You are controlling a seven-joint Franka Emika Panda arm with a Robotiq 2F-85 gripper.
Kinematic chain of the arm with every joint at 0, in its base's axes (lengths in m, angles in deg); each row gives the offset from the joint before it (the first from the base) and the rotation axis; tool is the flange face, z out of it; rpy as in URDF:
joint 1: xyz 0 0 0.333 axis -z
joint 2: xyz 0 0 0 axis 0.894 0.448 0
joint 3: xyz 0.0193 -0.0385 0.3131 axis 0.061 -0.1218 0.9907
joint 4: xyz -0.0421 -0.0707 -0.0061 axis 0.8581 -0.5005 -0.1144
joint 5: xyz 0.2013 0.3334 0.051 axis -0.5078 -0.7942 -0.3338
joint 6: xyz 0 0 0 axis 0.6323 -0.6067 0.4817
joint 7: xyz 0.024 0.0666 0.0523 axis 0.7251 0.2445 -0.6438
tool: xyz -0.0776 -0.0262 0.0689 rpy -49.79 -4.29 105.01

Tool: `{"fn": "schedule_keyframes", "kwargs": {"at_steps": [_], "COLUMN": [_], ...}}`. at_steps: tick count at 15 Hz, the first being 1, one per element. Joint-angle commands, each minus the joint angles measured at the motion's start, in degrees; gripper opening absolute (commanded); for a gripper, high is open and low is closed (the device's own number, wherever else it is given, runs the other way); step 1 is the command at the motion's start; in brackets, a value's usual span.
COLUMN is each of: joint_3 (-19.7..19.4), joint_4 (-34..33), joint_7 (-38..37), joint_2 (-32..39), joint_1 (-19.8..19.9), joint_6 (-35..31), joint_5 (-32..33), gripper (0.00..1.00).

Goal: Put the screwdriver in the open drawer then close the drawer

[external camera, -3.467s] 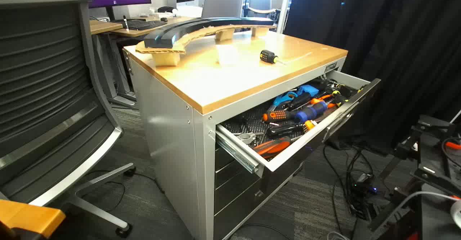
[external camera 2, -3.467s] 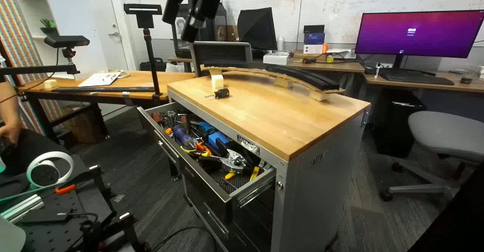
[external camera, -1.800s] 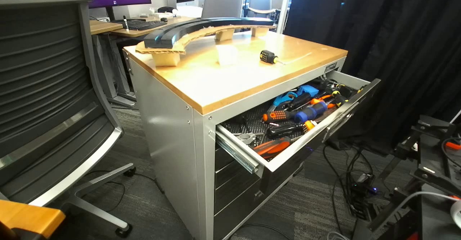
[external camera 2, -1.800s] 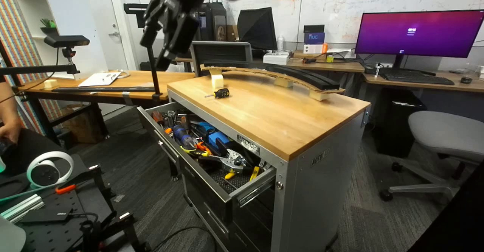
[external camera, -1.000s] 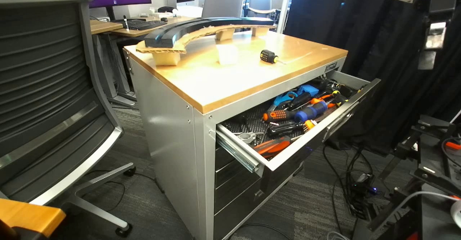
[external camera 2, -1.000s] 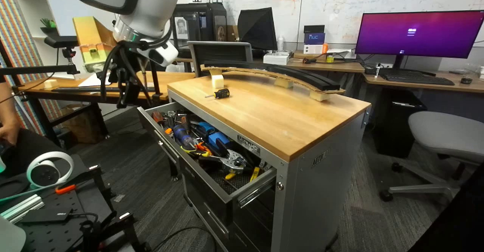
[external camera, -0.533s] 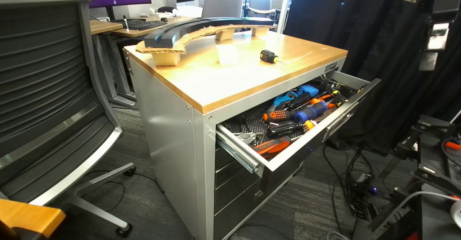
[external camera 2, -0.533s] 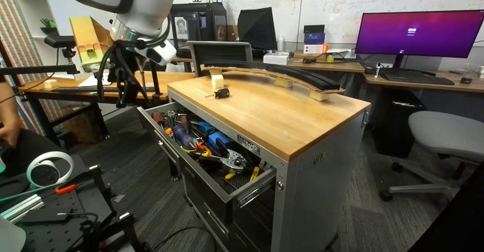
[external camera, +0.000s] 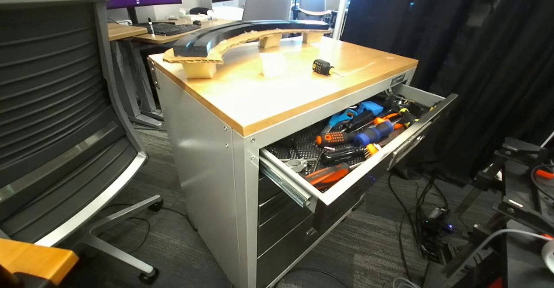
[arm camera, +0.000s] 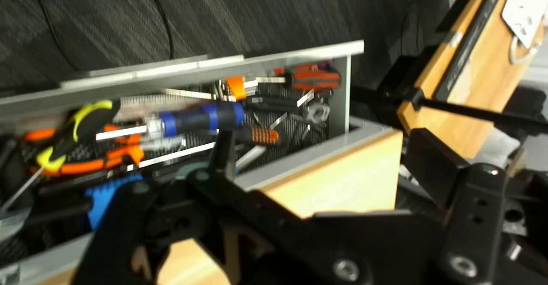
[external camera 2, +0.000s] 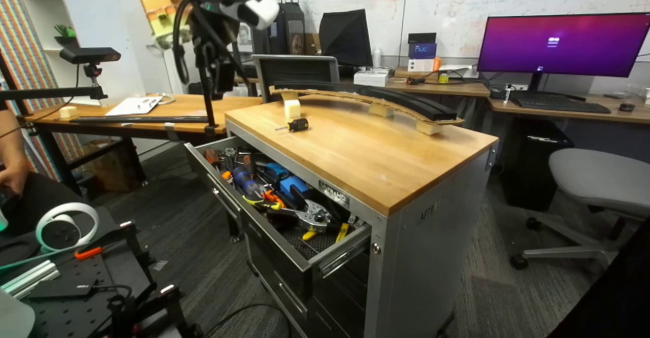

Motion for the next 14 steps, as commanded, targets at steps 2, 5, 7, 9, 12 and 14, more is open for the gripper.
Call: {"fn": "schedule_keyframes", "kwargs": {"at_steps": [2,5,7,9,12,14], "joint_3": [-1.15,-1.37,-1.23,-0.54,2.81,5.18], "joint_4": [-3.86,-5.92,-5.87,-5.81,-6.13,-7.53], "joint_7": [-0.22,-0.78,-0.78,-0.84,0.35,0.72], "joint_2": [0.05,0.36,0.68,2.57,8.82,13.52], "joint_1": [0.61,0.72,0.69,0.52,-2.01,-3.84], "joint_6": [-2.51,-4.38,-4.79,-7.21,-15.94,-22.21], "joint_5": [-0.44,-0.83,-0.98,-0.77,-1.16,-0.29], "gripper": [1.00,1.00,1.00,1.00,1.00,1.00]}}
